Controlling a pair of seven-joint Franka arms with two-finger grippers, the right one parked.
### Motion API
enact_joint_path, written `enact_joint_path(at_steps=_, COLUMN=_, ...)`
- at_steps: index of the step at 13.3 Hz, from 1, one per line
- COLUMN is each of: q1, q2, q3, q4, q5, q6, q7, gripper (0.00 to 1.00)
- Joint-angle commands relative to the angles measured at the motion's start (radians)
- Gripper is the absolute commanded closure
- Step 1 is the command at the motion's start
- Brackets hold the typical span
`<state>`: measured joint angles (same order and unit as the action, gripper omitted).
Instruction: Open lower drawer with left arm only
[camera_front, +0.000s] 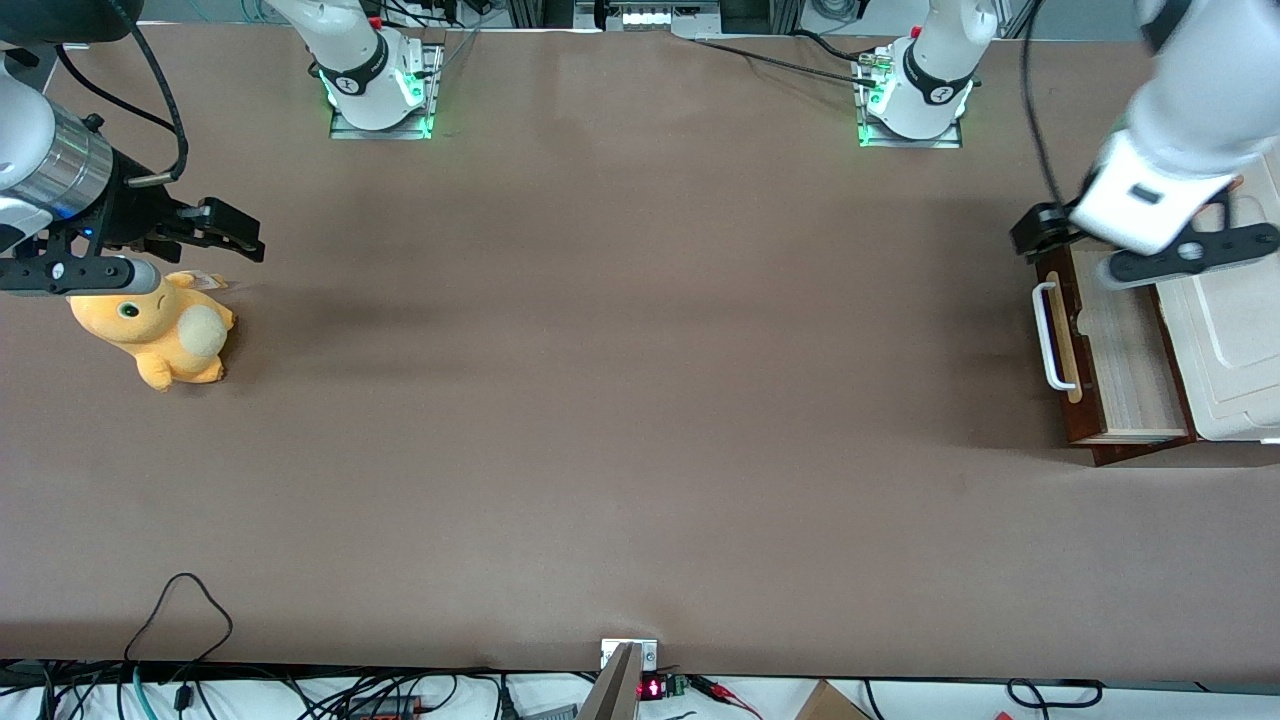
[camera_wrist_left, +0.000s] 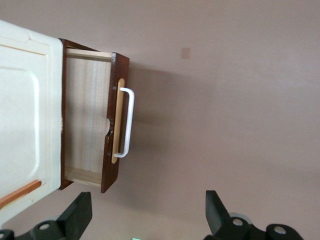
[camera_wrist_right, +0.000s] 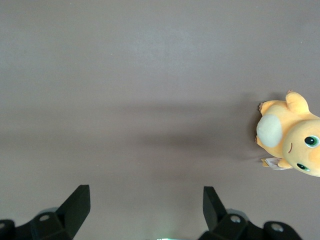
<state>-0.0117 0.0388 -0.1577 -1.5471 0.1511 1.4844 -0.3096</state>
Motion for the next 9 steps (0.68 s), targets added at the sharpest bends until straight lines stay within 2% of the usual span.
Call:
enact_joint_path(at_steps=1, q1=-0.001, q2=-0.013, q3=0.104, q4=0.033, q5=-0.129, q6=-0.009, q7=0.139, gripper=0.00)
enact_joint_path(at_steps=3, q1=-0.001, q2=-0.016, q3=0.151, q4=0.044, q5=-0.150, q6=-0.009, q7=0.269, gripper=0.00)
enact_joint_path(at_steps=9, q1=0.001, q2=-0.025, q3=0.165, q4=0.041, q5=-0.147, q6=0.028, q7=0.348, gripper=0.00)
